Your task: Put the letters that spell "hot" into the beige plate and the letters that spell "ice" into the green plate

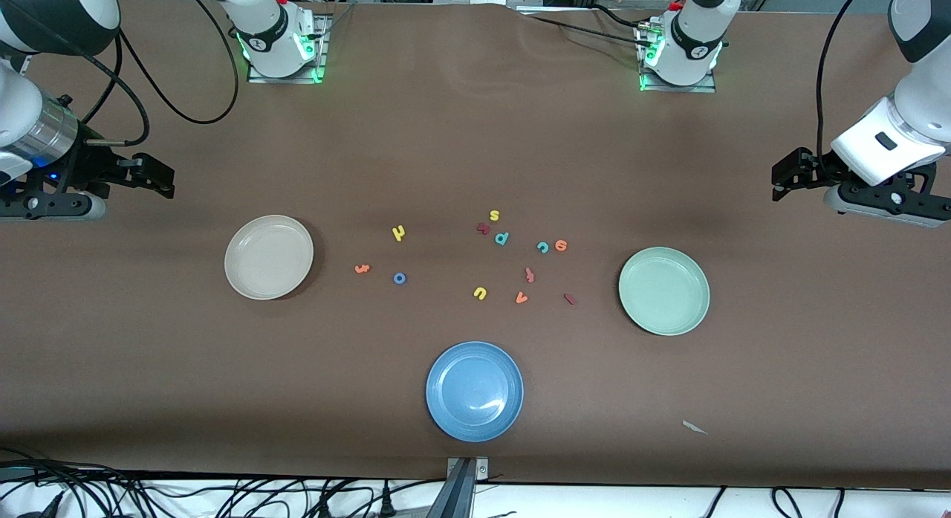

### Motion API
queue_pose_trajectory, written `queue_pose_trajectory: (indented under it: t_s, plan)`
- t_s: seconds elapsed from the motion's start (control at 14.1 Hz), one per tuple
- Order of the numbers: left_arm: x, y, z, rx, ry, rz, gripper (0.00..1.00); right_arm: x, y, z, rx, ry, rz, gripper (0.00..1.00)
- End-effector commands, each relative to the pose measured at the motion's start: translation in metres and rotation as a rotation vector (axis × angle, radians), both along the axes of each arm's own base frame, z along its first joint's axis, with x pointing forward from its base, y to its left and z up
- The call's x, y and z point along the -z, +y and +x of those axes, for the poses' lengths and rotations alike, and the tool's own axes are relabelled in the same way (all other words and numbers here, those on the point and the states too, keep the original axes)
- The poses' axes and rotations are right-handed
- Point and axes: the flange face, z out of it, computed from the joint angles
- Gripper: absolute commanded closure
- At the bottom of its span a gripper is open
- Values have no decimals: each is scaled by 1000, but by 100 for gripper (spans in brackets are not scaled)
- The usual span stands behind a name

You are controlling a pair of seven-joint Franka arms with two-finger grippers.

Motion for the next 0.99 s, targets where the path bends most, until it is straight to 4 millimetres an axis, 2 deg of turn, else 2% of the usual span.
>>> queue_pose_trajectory:
  t_s: [0.0,0.57,0.71,0.92]
  plan:
    - [-5,0,-1,-1,11,24,0,-3,2,0,-2,-9,4,0]
    - [-5,-1,-1,0,10,22,0,-3,2,0,-1,-7,4,0]
    - [-12,-1,-1,6,-2,22,0,-3,2,0,-1,-7,4,0]
    - [-7,-2,1,-1,3,13,0,-3,2,0,-1,-7,4,0]
